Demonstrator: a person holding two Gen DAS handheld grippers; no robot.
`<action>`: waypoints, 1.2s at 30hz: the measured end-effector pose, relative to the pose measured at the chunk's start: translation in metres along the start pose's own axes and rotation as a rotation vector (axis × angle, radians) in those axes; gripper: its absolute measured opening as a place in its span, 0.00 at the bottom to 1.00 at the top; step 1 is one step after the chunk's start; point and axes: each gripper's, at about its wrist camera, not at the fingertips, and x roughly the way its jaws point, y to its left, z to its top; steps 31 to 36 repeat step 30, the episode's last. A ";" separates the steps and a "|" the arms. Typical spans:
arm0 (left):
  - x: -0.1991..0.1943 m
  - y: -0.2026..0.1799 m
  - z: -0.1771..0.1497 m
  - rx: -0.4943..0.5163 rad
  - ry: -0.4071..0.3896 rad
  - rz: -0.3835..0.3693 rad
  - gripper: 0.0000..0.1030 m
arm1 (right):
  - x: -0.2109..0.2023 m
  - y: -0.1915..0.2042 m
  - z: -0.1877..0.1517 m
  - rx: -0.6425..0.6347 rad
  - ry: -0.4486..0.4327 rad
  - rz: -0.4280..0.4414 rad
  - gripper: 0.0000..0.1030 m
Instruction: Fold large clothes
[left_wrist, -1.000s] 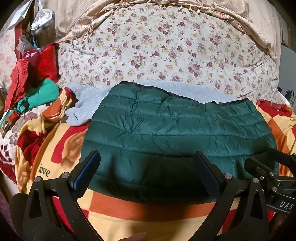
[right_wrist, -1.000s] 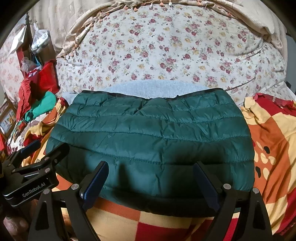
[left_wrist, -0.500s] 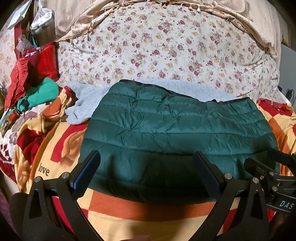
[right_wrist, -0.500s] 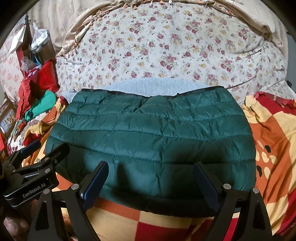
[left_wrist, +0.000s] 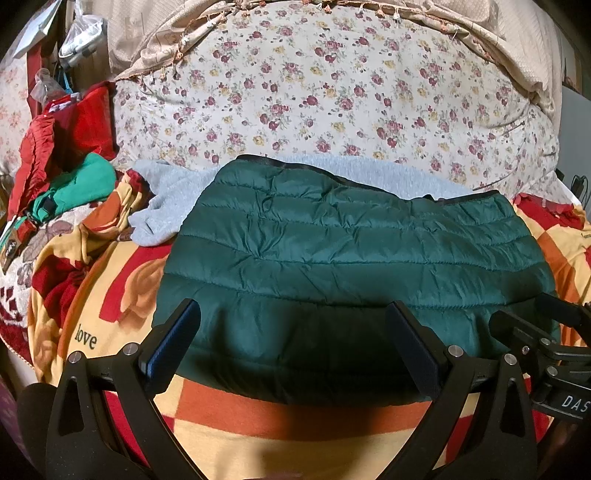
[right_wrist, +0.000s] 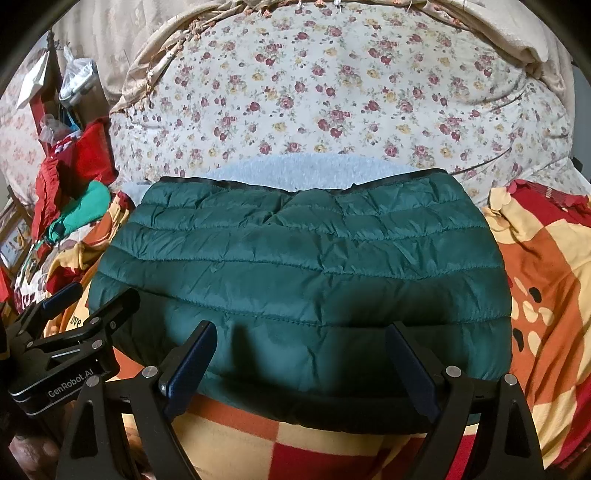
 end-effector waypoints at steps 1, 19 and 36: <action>0.000 0.000 0.000 0.001 0.001 0.001 0.98 | 0.000 0.000 0.000 -0.002 0.001 0.000 0.88; 0.002 -0.003 0.000 0.004 0.003 -0.002 0.98 | 0.006 0.001 0.004 -0.007 0.008 0.002 0.88; 0.004 0.000 0.002 0.015 -0.006 -0.028 0.98 | 0.008 0.002 0.003 0.001 0.008 0.002 0.88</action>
